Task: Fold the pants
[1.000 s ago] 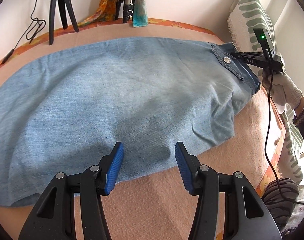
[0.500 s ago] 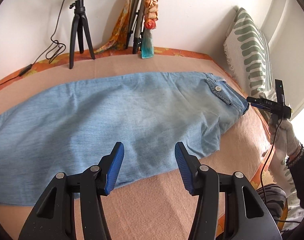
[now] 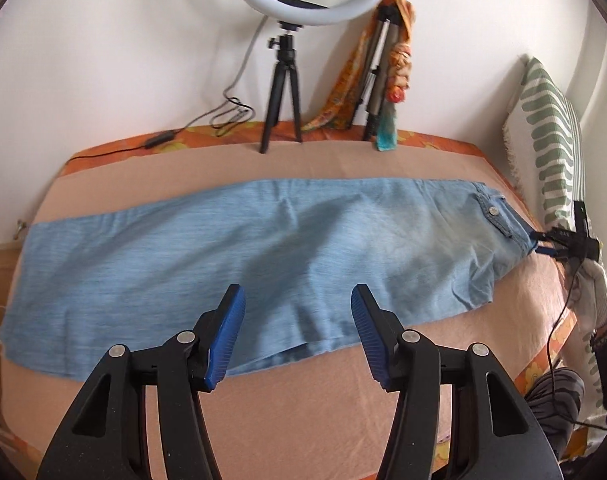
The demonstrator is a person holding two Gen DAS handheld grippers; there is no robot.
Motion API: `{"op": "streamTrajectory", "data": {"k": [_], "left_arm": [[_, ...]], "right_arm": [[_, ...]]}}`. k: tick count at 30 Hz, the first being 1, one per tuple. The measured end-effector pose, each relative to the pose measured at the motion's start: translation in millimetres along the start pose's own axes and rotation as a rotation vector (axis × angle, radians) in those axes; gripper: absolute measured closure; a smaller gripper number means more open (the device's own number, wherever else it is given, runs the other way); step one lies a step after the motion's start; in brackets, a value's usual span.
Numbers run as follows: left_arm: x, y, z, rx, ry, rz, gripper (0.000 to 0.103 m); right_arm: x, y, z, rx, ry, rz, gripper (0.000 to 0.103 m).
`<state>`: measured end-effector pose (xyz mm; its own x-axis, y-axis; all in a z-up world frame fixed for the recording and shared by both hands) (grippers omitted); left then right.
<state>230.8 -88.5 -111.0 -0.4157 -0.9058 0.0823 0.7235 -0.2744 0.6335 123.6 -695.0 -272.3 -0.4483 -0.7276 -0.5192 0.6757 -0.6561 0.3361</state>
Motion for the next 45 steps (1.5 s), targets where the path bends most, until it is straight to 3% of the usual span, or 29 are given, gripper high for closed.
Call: {"op": "streamTrajectory", "data": {"k": [3, 11, 13, 14, 15, 18, 20, 23, 25, 32, 37, 40, 42, 45], "left_arm": [[-42.4, -2.7, 18.8, 0.023, 0.071, 0.052, 0.048], [-150.2, -39.0, 67.3, 0.065, 0.221, 0.245, 0.048], [-169.4, -52.3, 73.3, 0.061, 0.243, 0.282, 0.048], [-176.5, -58.4, 76.2, 0.058, 0.252, 0.296, 0.048], [-183.7, -63.5, 77.6, 0.057, 0.259, 0.31, 0.048], [-199.2, -73.8, 78.0, 0.056, 0.271, 0.343, 0.048], [-207.0, -78.9, 76.7, 0.054, 0.282, 0.36, 0.048], [-214.6, -84.2, 72.3, 0.047, 0.296, 0.372, 0.048], [-219.9, -89.0, 70.2, 0.038, 0.299, 0.38, 0.048], [-254.4, -111.4, 71.2, 0.033, 0.32, 0.443, 0.048], [-290.4, -126.7, 74.7, 0.041, 0.333, 0.52, 0.048], [-308.9, -135.5, 71.6, 0.049, 0.305, 0.577, 0.048], [-319.6, -141.3, 67.1, 0.055, 0.287, 0.612, 0.048], [-333.6, -150.5, 56.8, 0.055, 0.249, 0.666, 0.048]], "right_arm": [[-8.7, -17.0, -7.9, -0.037, 0.09, -0.047, 0.031], [-37.7, -9.1, -26.6, 0.022, 0.083, -0.021, 0.031], [-40.6, -4.2, -27.5, 0.049, 0.069, -0.024, 0.045], [-39.9, -1.2, -26.5, 0.061, 0.05, -0.024, 0.065], [-38.6, 1.2, -24.4, 0.07, 0.031, -0.027, 0.077], [-47.8, 12.9, -4.1, 0.109, 0.061, -0.007, 0.088], [-68.5, 23.8, 19.9, 0.161, 0.049, 0.099, 0.089], [-107.6, 37.9, 51.5, 0.236, 0.006, 0.293, 0.09], [-113.5, 45.6, 54.6, 0.26, -0.042, 0.339, 0.09], [-51.8, 36.7, -11.9, 0.123, -0.233, 0.266, 0.091], [-47.8, 28.7, -18.3, 0.085, -0.297, 0.29, 0.087], [-57.9, 24.7, -5.9, 0.086, -0.309, 0.295, 0.07], [-66.8, 18.3, 4.1, 0.093, -0.31, 0.301, 0.053], [-82.8, 3.5, 15.7, 0.093, -0.296, 0.309, 0.05]]}}
Point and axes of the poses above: each gripper's, at about its wrist camera, not at the fingertips, and z roughly against the way its jaws point, x to its right, y to its top, the point moved 9 cm from there along -z, roughly the way its jaws point, and after that the axes turned 4 degrees about -z, right-handed, at the moved point
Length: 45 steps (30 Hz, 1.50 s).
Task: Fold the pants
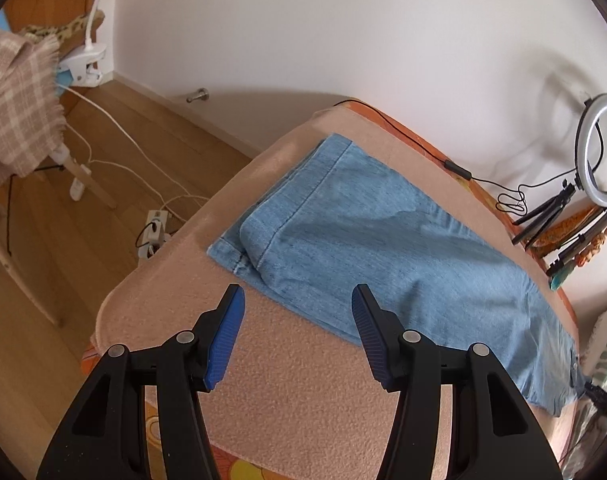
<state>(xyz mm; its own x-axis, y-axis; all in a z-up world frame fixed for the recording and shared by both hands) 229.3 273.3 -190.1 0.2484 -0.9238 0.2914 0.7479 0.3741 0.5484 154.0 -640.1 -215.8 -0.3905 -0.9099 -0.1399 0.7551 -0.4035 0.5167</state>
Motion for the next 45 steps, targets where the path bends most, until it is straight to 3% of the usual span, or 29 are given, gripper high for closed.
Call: {"op": "streamTrajectory", "data": {"k": [5, 10, 16, 23, 26, 34, 38, 45], "left_arm": [[-17.9, 0.5, -24.3, -0.027, -0.02, 0.068, 0.048], [-26.2, 7.8, -36.4, -0.015, -0.048, 0.123, 0.048], [-20.2, 16.3, -44.0, -0.013, -0.07, 0.083, 0.048], [-26.5, 29.2, -44.5, -0.008, -0.072, 0.051, 0.048], [-30.5, 31.9, -46.1, -0.011, -0.064, 0.036, 0.048], [-4.6, 26.9, -59.4, -0.064, -0.134, -0.052, 0.048], [6.2, 31.8, -38.0, -0.019, -0.204, -0.044, 0.048], [-18.6, 28.9, -35.0, -0.029, -0.121, -0.03, 0.048]], "right_arm": [[-40.5, -17.1, 33.6, 0.025, 0.025, 0.054, 0.05], [-115.7, -47.3, 62.1, 0.018, 0.191, 0.148, 0.049], [-233.2, -92.0, 64.7, -0.014, 0.355, 0.347, 0.05], [-342.2, -141.0, 52.0, -0.054, 0.434, 0.558, 0.05], [-360.8, -153.0, 50.2, -0.072, 0.461, 0.575, 0.05], [-384.5, -158.6, 42.1, -0.098, 0.455, 0.588, 0.05], [-397.0, -156.1, 47.4, -0.09, 0.458, 0.601, 0.05], [-440.8, -166.8, 49.1, -0.091, 0.481, 0.667, 0.05]]}}
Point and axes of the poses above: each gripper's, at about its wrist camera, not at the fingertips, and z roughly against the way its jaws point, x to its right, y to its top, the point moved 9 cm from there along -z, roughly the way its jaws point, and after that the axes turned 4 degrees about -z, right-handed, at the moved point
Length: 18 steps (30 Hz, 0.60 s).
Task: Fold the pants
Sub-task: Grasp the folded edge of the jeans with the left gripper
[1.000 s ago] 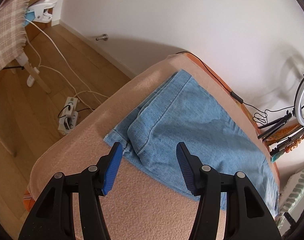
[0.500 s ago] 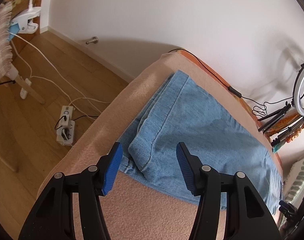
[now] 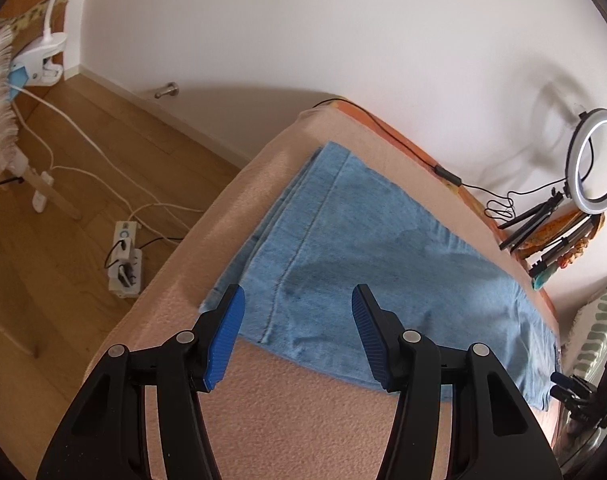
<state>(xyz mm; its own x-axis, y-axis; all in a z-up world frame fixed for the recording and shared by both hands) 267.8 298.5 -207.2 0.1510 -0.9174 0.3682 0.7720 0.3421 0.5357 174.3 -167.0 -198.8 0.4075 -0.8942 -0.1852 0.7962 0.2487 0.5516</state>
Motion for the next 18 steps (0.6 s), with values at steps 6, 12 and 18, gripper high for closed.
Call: {"op": "streamTrajectory", "data": {"k": [6, 12, 18], "left_arm": [[-24.0, -22.3, -11.2, -0.044, -0.06, 0.172, 0.048], [-21.7, -27.1, -21.4, 0.0, -0.129, 0.263, 0.043], [-16.6, -12.7, -27.4, 0.07, -0.208, 0.338, 0.043]], "right_arm": [[-34.1, 7.3, -15.3, -0.007, 0.015, 0.064, 0.05], [-50.7, 14.0, -28.2, -0.02, 0.036, 0.069, 0.05], [-60.5, 19.5, -34.0, -0.021, 0.039, 0.072, 0.05]]}}
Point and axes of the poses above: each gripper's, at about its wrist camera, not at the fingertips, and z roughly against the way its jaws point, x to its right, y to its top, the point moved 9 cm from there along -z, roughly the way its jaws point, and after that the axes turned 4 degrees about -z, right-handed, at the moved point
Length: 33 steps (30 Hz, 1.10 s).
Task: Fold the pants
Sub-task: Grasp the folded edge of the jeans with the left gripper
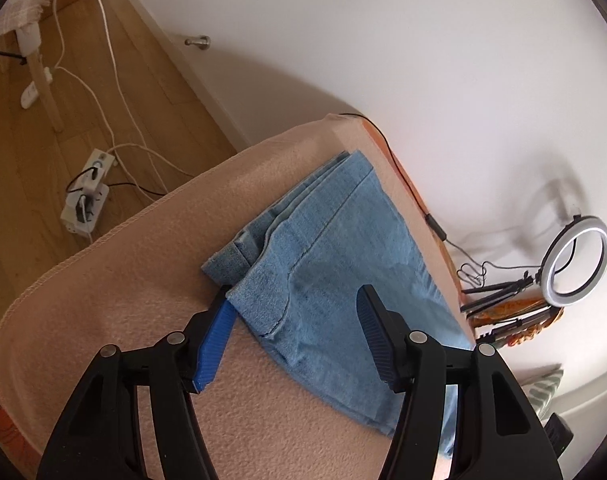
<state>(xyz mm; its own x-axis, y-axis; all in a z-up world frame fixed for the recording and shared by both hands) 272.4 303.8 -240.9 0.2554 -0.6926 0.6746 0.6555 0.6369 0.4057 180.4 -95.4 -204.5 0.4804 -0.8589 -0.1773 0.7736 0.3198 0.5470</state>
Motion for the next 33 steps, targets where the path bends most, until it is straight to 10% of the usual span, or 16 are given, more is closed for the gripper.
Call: {"op": "streamTrajectory", "data": {"k": [4, 10, 18, 22, 25, 27, 33], "left_arm": [[21.6, 0.8, 6.3, 0.066, -0.062, -0.066, 0.043], [15.1, -4.9, -9.2, 0.034, 0.035, -0.117, 0.044], [10.7, 3.2, 2.2, 0.111, 0.025, -0.105, 0.078], [12.3, 0.9, 1.1, 0.116, 0.04, -0.12, 0.078], [6.3, 0.6, -7.9, 0.084, 0.057, -0.091, 0.05], [3.5, 3.4, -9.4, 0.097, 0.044, -0.06, 0.05], [8.8, 8.0, -15.5, 0.095, -0.022, -0.046, 0.086]], "right_arm": [[-2.0, 1.4, -4.5, -0.008, 0.001, -0.005, 0.049], [-7.5, 5.2, -13.8, -0.026, 0.0, -0.003, 0.05], [-31.9, 38.6, -20.5, -0.022, 0.027, 0.03, 0.05], [-45.8, 58.0, -24.9, -0.013, 0.059, 0.026, 0.05], [-55.3, 63.3, -31.1, -0.021, 0.067, 0.034, 0.049], [-62.1, 65.5, -36.2, -0.035, 0.072, 0.042, 0.049], [-73.0, 86.5, -50.8, -0.058, 0.094, 0.028, 0.049]]}}
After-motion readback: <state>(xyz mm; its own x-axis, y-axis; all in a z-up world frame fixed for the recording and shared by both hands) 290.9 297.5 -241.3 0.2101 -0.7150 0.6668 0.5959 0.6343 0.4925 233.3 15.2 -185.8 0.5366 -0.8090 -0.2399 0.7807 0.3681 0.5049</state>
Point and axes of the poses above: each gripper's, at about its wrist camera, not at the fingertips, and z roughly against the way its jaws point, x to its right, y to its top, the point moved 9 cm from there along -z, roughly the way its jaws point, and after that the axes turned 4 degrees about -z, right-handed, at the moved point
